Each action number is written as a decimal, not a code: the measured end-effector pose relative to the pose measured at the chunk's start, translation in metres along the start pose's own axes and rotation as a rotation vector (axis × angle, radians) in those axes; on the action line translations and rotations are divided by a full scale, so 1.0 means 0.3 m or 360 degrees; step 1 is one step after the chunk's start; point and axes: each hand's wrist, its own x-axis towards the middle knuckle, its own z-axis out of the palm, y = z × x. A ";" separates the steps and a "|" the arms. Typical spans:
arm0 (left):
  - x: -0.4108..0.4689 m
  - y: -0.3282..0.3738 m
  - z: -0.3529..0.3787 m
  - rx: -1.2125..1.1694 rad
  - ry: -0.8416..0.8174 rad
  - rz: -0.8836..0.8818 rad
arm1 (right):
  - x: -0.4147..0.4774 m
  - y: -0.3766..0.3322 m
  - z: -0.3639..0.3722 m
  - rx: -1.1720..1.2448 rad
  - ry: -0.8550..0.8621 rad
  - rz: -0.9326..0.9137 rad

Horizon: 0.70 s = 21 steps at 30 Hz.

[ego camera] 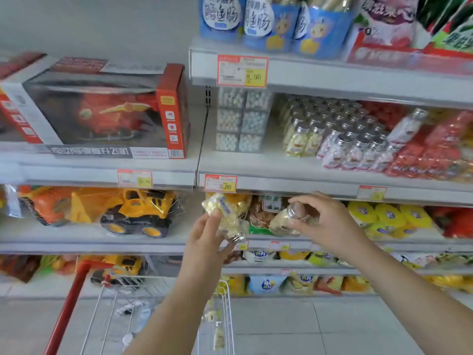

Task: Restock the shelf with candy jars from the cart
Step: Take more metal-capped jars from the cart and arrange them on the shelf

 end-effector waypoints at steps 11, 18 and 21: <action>0.088 0.078 0.348 -0.0377 -0.0048 0.0083 | 0.326 0.099 -0.304 -0.0670 0.0464 -0.0395; 0.127 0.098 0.404 -0.0499 -0.0058 0.0088 | 0.451 0.168 -0.317 -0.1060 0.0380 -0.0291; 0.145 0.114 0.418 -0.0505 -0.0057 0.0081 | 0.471 0.195 -0.314 -0.1142 0.0382 -0.0266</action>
